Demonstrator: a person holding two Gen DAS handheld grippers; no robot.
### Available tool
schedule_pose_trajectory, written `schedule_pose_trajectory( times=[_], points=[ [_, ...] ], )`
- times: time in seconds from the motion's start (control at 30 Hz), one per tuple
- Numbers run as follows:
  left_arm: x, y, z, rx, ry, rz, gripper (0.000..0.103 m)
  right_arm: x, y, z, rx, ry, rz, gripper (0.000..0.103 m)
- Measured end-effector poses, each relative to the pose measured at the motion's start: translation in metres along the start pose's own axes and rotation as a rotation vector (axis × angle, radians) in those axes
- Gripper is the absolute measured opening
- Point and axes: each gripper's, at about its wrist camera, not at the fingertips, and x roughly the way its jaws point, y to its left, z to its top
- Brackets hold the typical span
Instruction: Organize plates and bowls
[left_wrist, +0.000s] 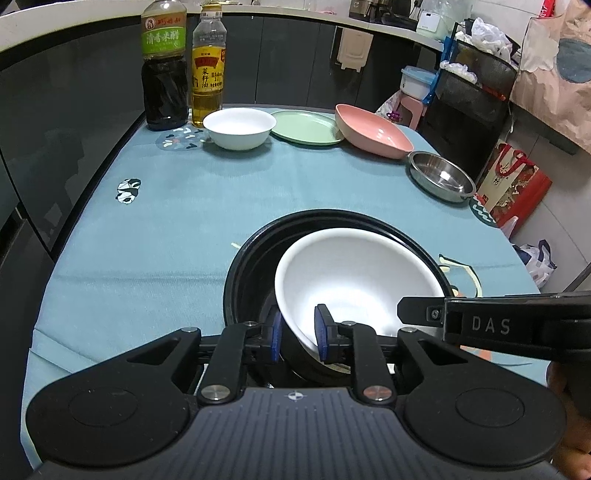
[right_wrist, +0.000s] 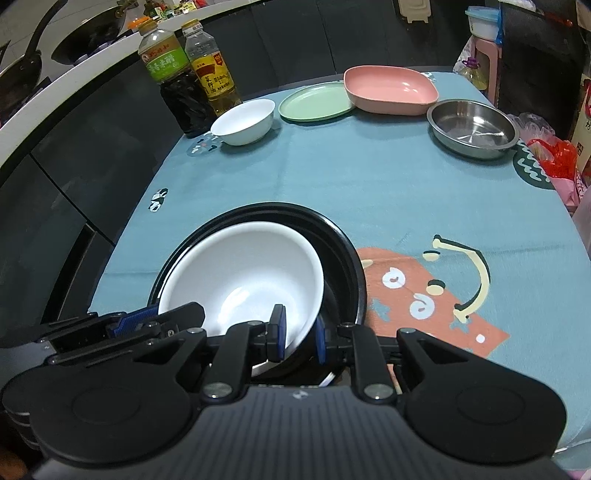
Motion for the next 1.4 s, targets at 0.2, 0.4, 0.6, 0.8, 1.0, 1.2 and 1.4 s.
schedule_pose_trajectory(
  times=[0.2, 0.4, 0.6, 0.8, 1.0, 1.2, 1.4],
  points=[
    [0.004, -0.001, 0.0, 0.002, 0.015, 0.011, 0.018, 0.004, -0.001, 0.001, 0.002, 0.012, 0.004, 0.003],
    [0.006, -0.002, 0.001, 0.011, 0.018, 0.024, 0.017, 0.005, -0.005, 0.002, 0.014, 0.014, 0.004, 0.003],
    [0.006, 0.0, 0.001, -0.001, 0.017, 0.03, 0.018, 0.005, -0.008, 0.003, 0.024, 0.009, 0.005, 0.003],
    [0.005, 0.004, 0.0, -0.013, 0.016, 0.034, 0.018, 0.002, -0.01, 0.003, 0.03, 0.004, 0.008, 0.003],
    [-0.005, 0.009, 0.002, -0.03, -0.011, 0.037, 0.018, -0.003, -0.017, 0.004, 0.056, -0.006, 0.017, 0.003],
    [-0.023, 0.017, 0.008, -0.047, -0.072, 0.022, 0.018, -0.011, -0.019, 0.008, 0.063, -0.037, 0.024, 0.006],
    [-0.025, 0.032, 0.029, -0.082, -0.124, 0.06, 0.019, -0.016, -0.021, 0.026, 0.051, -0.101, -0.002, 0.007]
  ],
)
